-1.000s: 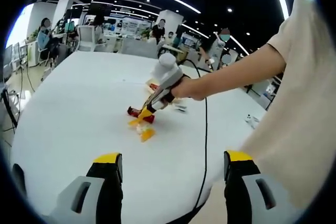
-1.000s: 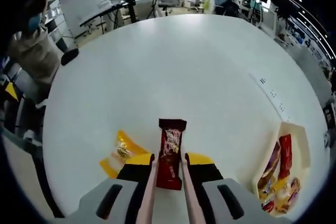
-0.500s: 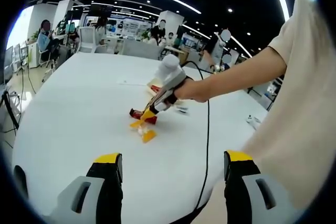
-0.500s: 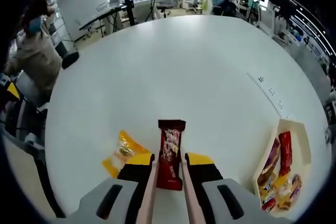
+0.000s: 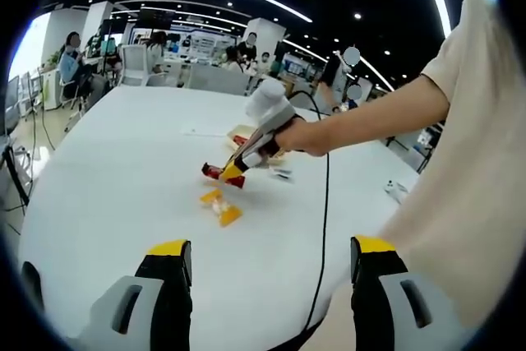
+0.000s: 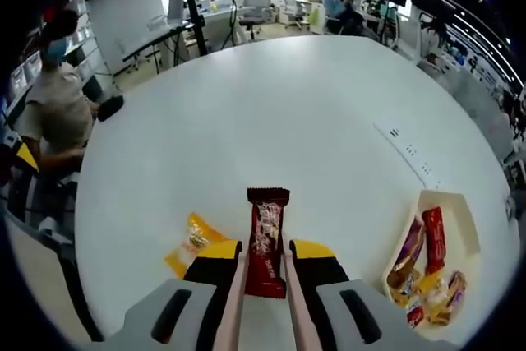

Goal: Place the target food into the container with the food tongs after gripping and lifting it, then release it inside without dropping or visibly crushing the food.

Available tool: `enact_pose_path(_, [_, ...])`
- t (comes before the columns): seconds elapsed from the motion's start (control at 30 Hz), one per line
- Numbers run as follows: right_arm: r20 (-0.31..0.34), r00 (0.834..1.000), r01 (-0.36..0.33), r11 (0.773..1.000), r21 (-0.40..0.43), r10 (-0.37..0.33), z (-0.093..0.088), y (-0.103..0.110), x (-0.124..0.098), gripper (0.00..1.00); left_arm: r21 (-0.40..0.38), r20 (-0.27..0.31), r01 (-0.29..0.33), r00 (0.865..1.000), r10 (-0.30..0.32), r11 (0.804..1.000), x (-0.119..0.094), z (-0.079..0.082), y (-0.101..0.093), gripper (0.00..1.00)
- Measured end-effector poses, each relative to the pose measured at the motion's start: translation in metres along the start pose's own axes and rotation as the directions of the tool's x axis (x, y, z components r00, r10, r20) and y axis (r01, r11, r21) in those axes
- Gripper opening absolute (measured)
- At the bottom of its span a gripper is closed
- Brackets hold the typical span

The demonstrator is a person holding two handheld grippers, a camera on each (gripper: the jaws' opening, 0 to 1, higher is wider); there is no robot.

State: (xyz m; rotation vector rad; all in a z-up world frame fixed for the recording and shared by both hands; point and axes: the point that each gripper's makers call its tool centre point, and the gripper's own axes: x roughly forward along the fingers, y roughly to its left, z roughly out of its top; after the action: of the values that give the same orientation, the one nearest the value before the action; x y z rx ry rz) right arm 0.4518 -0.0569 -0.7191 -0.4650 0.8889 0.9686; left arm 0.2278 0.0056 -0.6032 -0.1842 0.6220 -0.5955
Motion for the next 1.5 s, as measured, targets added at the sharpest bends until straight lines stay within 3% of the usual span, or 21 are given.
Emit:
enact_pose_path(0.63, [0.043,0.999,0.022,1.000,0.019,-0.023,0.003,-0.002,-0.021,0.22,-0.006,0.012,-0.016,1.000,0.016,1.000,-0.006,-0.004,-0.008,0.79])
enact_pose_path(1.5, [0.113,0.988,0.097,0.994,0.049,-0.102,0.015,-0.037,-0.070,0.22,0.028,0.034,0.026,0.999,-0.027,0.999,0.006,0.007,-0.016,0.79])
